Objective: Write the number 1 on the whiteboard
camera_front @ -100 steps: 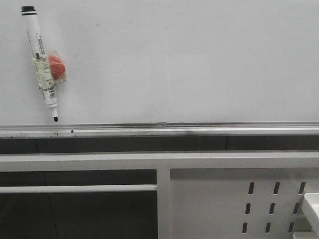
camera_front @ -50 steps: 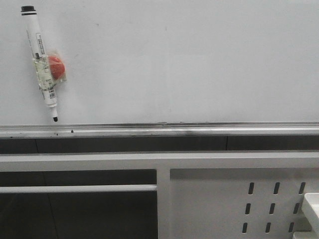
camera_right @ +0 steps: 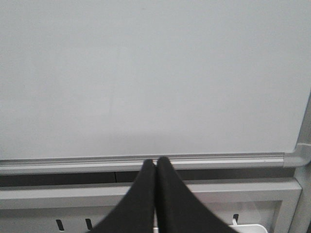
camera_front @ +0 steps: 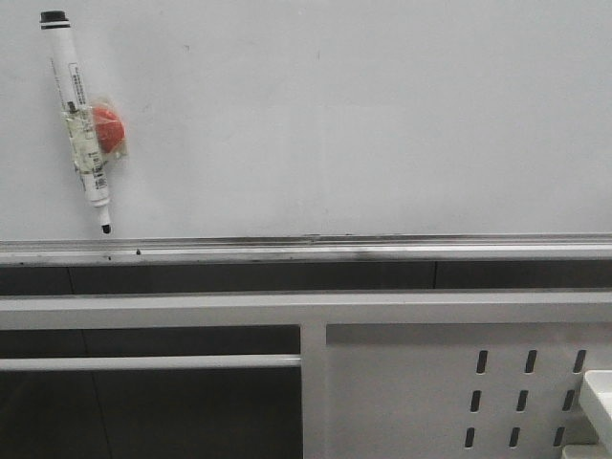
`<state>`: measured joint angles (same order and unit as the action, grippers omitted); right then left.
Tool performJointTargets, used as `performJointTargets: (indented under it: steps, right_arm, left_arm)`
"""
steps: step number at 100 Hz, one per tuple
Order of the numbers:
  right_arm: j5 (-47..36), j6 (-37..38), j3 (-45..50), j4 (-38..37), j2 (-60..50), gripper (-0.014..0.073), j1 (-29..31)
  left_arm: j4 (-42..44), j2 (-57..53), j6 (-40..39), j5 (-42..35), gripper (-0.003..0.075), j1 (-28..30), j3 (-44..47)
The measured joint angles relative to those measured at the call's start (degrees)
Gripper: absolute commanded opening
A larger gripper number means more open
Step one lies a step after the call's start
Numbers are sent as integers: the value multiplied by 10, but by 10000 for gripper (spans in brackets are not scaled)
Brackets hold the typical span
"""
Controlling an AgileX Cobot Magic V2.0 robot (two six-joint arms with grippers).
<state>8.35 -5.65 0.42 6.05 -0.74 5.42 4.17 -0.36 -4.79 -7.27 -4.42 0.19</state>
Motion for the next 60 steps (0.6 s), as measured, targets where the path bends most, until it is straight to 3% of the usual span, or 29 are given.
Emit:
performJointTargets:
  steps: [16, 31, 45, 53, 60]
  right_arm:
    - [-65, 0, 0, -4, 0, -69, 0]
    - [-244, 0, 0, -5, 0, -69, 0]
    - [-361, 21, 0, -5, 0, -69, 0]
    - [-370, 40, -1, -6, 0, -69, 0]
    - [-284, 78, -23, -8, 0, -69, 0]
  left_arm:
    - [-13, 0, 0, -18, -20, 0, 0]
    - [-62, 0, -2, -32, -20, 0, 0]
    - [-78, 0, -3, 33, -20, 0, -12]
    - [-87, 0, -3, 73, -20, 0, -37]
    - [-91, 9, -5, 104, -20, 0, -67]
